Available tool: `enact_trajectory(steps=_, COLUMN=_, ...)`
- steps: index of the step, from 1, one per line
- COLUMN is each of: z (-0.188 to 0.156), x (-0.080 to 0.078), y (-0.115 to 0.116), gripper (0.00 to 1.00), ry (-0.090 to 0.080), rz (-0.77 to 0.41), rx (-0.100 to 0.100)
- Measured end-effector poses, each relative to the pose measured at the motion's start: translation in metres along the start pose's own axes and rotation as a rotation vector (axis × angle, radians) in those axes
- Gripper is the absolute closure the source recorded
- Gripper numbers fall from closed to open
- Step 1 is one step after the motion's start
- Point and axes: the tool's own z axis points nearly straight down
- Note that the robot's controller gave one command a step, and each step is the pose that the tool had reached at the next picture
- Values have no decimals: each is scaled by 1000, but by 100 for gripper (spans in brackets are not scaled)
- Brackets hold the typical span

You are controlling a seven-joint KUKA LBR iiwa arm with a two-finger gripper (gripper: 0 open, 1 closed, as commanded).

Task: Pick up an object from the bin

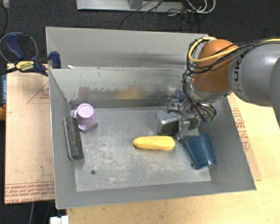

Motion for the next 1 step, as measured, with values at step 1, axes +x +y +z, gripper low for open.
enact_trajectory(steps=1, z=0, x=0, y=0, gripper=100, ry=0, rz=0, rx=0)
